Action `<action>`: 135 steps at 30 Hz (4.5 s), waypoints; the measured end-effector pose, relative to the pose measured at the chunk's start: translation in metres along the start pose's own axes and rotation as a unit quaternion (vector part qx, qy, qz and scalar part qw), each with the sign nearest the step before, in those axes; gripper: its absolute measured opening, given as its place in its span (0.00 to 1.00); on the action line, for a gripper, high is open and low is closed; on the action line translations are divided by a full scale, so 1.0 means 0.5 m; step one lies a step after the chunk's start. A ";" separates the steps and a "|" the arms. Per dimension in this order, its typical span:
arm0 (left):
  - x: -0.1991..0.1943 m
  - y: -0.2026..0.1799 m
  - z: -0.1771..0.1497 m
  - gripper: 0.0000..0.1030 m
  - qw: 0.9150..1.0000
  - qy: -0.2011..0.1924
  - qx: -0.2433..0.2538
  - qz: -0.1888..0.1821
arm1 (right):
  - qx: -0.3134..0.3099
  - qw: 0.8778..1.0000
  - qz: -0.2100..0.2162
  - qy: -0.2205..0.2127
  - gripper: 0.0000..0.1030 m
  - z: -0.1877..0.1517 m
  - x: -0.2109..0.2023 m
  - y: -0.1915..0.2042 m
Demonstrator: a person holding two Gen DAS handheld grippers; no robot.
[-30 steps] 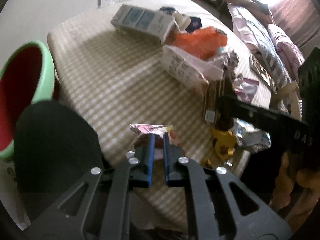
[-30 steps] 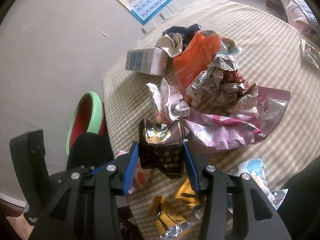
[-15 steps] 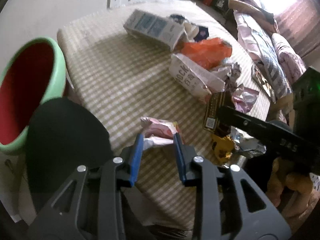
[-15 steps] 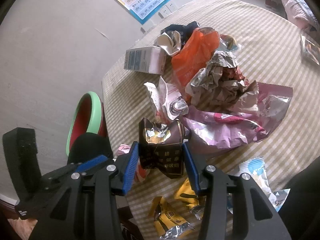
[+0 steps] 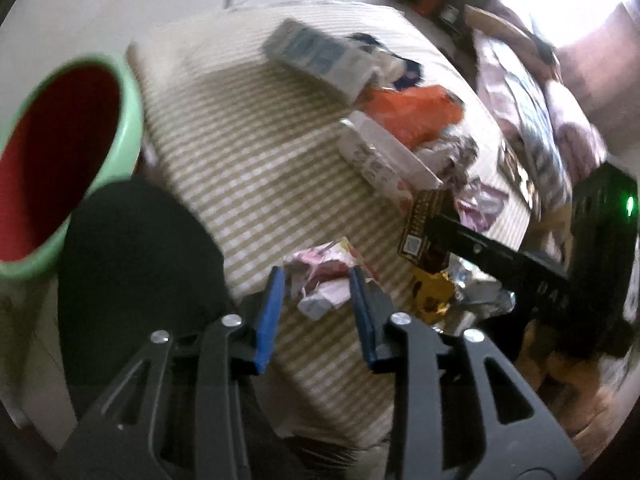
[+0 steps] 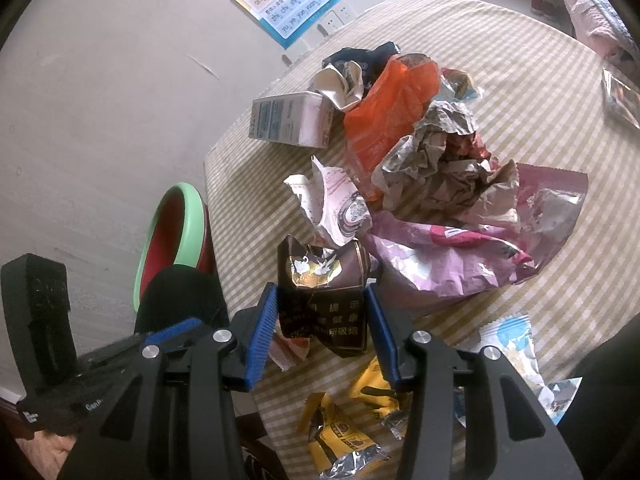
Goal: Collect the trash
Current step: 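Grasp the pink-white paper wrapper with the left gripper while the right gripper holds the box, then move both grippers over the red bucket and open them to drop the items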
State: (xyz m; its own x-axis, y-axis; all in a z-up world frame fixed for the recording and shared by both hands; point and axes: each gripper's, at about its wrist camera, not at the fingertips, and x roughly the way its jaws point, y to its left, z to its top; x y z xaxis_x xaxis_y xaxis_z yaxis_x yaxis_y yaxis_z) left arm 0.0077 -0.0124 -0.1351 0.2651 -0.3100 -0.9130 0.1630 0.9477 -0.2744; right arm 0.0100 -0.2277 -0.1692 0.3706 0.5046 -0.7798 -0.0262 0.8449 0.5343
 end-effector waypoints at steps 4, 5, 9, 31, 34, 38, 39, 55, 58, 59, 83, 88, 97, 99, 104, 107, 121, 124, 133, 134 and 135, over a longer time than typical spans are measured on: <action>0.014 -0.057 0.004 0.54 0.991 0.023 0.130 -0.010 | 0.005 1.000 0.005 -0.006 0.42 0.000 -0.005 -0.003; 0.017 -0.072 0.002 0.57 0.984 0.030 0.173 -0.007 | 0.008 1.000 0.006 -0.006 0.42 0.000 -0.005 -0.005; 0.037 -0.082 0.003 0.59 0.970 0.068 0.231 -0.014 | 0.011 1.000 0.009 -0.004 0.42 0.001 -0.004 -0.006; 0.063 -0.013 0.022 0.33 0.987 0.050 0.154 0.016 | 0.013 1.000 0.021 -0.002 0.42 0.002 0.006 -0.009; 0.030 0.008 0.017 0.33 0.992 0.018 0.120 0.024 | 0.011 1.000 0.028 0.001 0.42 0.002 0.007 -0.005; 0.000 0.033 0.016 0.33 0.997 -0.015 0.070 0.026 | 0.007 0.999 0.035 0.006 0.42 -0.002 0.002 0.008; -0.008 0.043 0.018 0.33 0.998 -0.025 0.052 0.024 | 0.005 0.999 0.035 0.006 0.42 -0.003 0.000 0.011; -0.116 0.122 0.046 0.33 0.986 -0.150 -0.068 0.040 | -0.030 0.999 0.044 -0.005 0.42 -0.002 -0.027 0.094; -0.135 0.142 0.047 0.33 0.981 -0.167 -0.081 0.046 | -0.043 0.998 0.044 -0.003 0.42 0.004 -0.020 0.119; -0.143 0.151 0.047 0.33 0.980 -0.174 -0.087 0.050 | -0.047 0.998 0.045 -0.002 0.42 0.006 -0.018 0.127; -0.205 0.350 -0.005 0.33 0.948 -0.223 -0.202 0.103 | -0.101 0.993 0.058 0.030 0.42 0.056 0.088 0.298; -0.217 0.396 -0.020 0.34 0.939 -0.229 -0.225 0.121 | -0.115 0.991 0.059 0.040 0.42 0.059 0.122 0.336; -0.222 0.453 -0.042 0.34 0.932 -0.229 -0.243 0.144 | -0.145 0.987 0.050 0.052 0.42 0.063 0.190 0.403; -0.218 0.460 -0.042 0.33 0.931 -0.226 -0.245 0.147 | -0.151 0.986 0.048 0.053 0.42 0.063 0.200 0.411; -0.212 0.470 -0.037 0.33 0.932 -0.222 -0.242 0.151 | -0.162 0.984 0.039 0.054 0.42 0.072 0.223 0.429; -0.211 0.471 -0.028 0.34 0.933 -0.222 -0.237 0.155 | -0.164 0.984 0.038 0.054 0.42 0.079 0.234 0.438; -0.185 0.483 0.028 0.39 0.939 -0.207 -0.222 0.161 | -0.161 0.984 0.054 0.054 0.53 0.117 0.276 0.488; -0.189 0.483 0.029 0.60 0.933 -0.220 -0.229 0.169 | -0.160 0.984 0.062 0.047 0.57 0.120 0.269 0.493; -0.196 0.444 0.029 0.60 0.934 -0.216 -0.221 0.178 | -0.158 0.986 0.057 0.015 0.57 0.111 0.180 0.439; -0.196 0.433 0.030 0.60 0.935 -0.216 -0.218 0.177 | -0.159 0.986 0.055 0.011 0.57 0.108 0.167 0.429; -0.198 0.423 0.031 0.60 0.936 -0.216 -0.214 0.174 | -0.161 0.986 0.053 0.008 0.57 0.104 0.155 0.418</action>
State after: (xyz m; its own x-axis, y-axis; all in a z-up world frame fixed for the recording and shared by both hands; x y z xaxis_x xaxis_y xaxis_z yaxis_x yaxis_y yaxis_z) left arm 0.0307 0.2173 -0.0981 0.6060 0.1098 -0.7878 -0.3771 0.9117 -0.1630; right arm 0.0812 -0.0215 -0.1010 0.3360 0.5931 -0.7316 -0.3572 0.7990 0.4837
